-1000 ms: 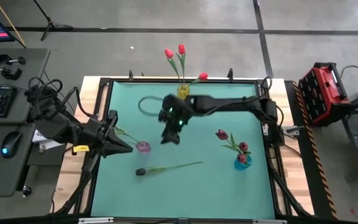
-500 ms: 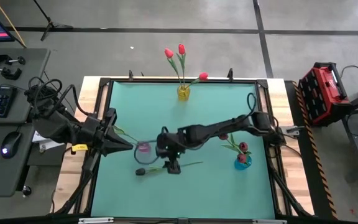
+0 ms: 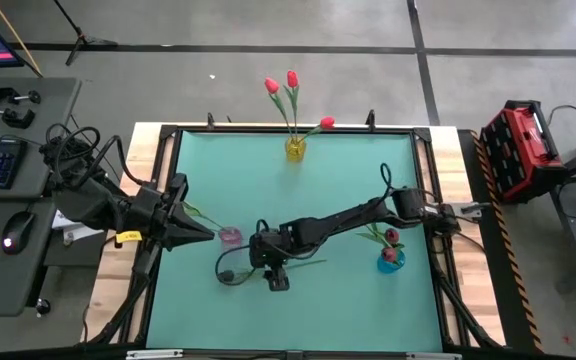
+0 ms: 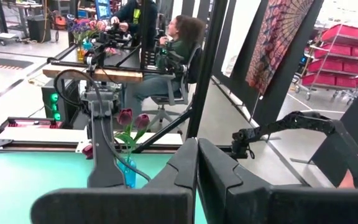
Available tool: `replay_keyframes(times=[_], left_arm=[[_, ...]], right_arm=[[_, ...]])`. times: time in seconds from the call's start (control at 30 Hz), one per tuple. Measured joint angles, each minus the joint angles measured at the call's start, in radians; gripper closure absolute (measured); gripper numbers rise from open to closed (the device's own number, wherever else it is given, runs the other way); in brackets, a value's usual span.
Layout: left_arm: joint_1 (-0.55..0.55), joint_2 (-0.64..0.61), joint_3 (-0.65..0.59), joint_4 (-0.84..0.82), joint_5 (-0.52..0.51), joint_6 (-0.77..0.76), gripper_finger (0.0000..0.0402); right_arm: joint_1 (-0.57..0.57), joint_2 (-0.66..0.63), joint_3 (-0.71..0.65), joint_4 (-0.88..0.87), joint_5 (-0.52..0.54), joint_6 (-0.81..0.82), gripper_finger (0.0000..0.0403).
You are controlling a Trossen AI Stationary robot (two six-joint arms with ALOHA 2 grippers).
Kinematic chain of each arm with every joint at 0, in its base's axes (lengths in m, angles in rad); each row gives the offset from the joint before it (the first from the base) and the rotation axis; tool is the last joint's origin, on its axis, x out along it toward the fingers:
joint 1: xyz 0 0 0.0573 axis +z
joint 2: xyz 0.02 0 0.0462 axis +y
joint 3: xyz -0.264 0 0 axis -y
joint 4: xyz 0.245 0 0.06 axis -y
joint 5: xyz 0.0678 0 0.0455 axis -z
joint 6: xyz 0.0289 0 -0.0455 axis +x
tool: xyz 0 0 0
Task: Sort flowers into vase by color
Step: Put the black tulip into the violet vase
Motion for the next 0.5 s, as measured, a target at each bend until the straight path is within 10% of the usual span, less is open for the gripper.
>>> replay_keyframes(times=[0.5], left_arm=[[0.0, 0.0, 0.0, 0.019, -0.001, 0.001, 0.0401]], right_arm=[[0.032, 0.067, 0.001, 0.031, 0.079, 0.0, 0.0206]])
